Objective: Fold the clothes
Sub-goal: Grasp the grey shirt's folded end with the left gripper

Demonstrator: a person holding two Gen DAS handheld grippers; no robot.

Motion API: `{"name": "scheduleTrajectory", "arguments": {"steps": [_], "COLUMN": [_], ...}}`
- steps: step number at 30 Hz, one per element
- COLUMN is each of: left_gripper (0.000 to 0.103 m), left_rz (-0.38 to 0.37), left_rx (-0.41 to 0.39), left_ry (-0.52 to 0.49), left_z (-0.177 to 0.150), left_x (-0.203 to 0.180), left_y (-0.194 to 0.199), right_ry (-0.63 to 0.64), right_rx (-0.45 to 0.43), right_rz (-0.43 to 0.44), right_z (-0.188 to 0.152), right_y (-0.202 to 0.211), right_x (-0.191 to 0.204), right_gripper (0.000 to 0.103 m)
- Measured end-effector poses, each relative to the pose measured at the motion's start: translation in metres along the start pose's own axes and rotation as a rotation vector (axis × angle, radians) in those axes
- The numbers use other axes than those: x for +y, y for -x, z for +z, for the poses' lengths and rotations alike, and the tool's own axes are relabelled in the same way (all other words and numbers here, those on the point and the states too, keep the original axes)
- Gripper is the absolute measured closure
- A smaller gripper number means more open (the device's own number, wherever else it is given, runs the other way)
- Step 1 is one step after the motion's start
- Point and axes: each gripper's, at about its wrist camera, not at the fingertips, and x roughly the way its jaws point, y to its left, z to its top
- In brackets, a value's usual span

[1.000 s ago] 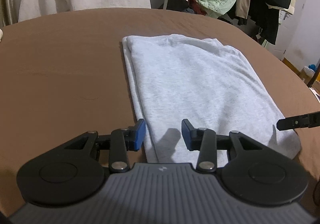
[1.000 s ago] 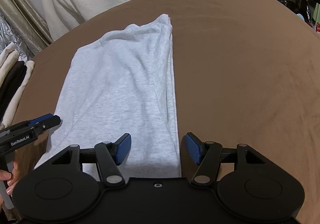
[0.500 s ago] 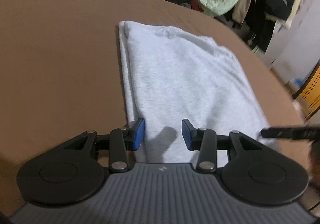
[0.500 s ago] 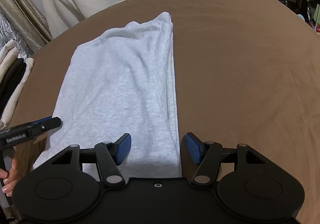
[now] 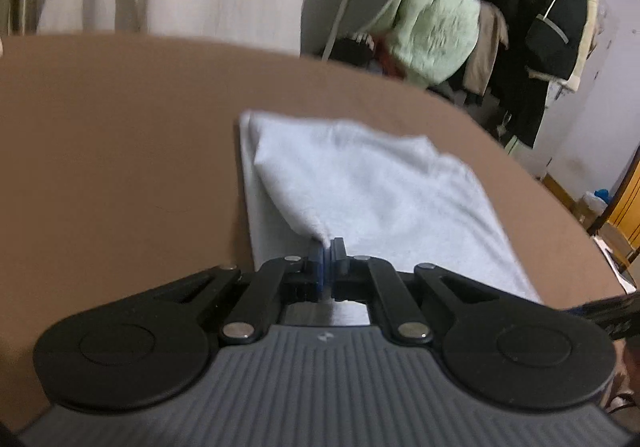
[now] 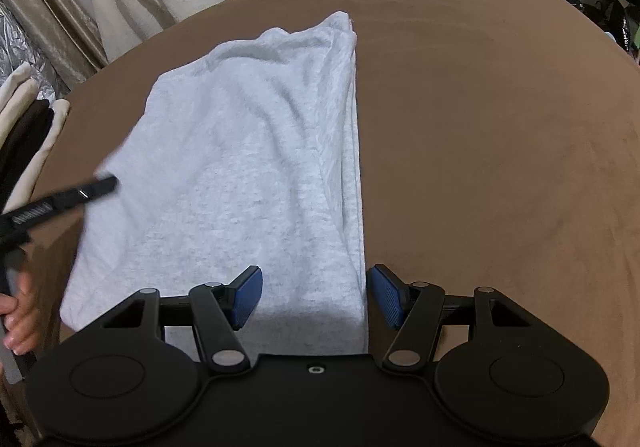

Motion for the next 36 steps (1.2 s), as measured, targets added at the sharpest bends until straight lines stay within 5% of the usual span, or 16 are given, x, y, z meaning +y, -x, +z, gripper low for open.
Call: {"name": "scheduleTrajectory", "arguments": {"steps": [5, 8, 11, 14, 17, 20, 21, 22, 24, 26, 29, 33, 36], "left_gripper": [0.098, 0.095, 0.077, 0.061, 0.061, 0.060, 0.059, 0.059, 0.048, 0.047, 0.047, 0.039, 0.030], "left_rz": [0.138, 0.132, 0.179, 0.091, 0.023, 0.165, 0.170, 0.184, 0.269, 0.310, 0.204, 0.074, -0.021], "left_rx": [0.134, 0.128, 0.086, 0.045, 0.154, 0.360, 0.343, 0.315, 0.288, 0.236, 0.195, 0.133, 0.190], "left_ry": [-0.052, 0.027, 0.037, 0.058, 0.091, 0.044, 0.040, 0.010, -0.216, -0.434, -0.489, -0.515, -0.515], "left_z": [-0.012, -0.014, -0.002, -0.001, -0.007, -0.025, -0.027, -0.027, -0.034, -0.045, -0.051, -0.050, -0.060], "left_x": [-0.002, 0.007, 0.005, 0.004, -0.001, -0.007, -0.008, -0.013, -0.039, -0.064, -0.077, -0.095, -0.097], "left_y": [-0.022, -0.021, -0.002, 0.021, 0.022, 0.005, 0.007, 0.013, 0.022, 0.034, 0.057, 0.074, 0.076], "right_ry": [0.030, 0.057, 0.046, 0.001, -0.018, -0.037, -0.035, -0.031, -0.042, -0.060, 0.000, -0.160, -0.249], "right_rx": [0.027, 0.031, 0.031, -0.006, -0.050, -0.014, 0.002, 0.011, -0.006, -0.070, -0.198, -0.094, 0.031], "right_rz": [-0.011, -0.030, -0.040, -0.036, -0.013, 0.020, 0.000, -0.022, -0.032, -0.091, -0.051, 0.249, 0.303], "right_z": [-0.004, -0.006, -0.006, -0.003, -0.002, -0.002, -0.002, -0.003, -0.002, -0.006, -0.015, -0.024, -0.035], "right_y": [-0.006, -0.006, -0.003, 0.005, 0.011, 0.007, 0.004, 0.003, 0.006, 0.023, 0.058, 0.055, 0.038], "right_x": [0.000, 0.003, -0.002, -0.009, -0.010, -0.012, -0.012, -0.012, -0.013, -0.014, -0.006, -0.020, -0.024], "right_gripper": [0.038, 0.039, 0.039, 0.038, 0.037, 0.037, 0.037, 0.037, 0.038, 0.037, 0.036, 0.032, 0.032]}}
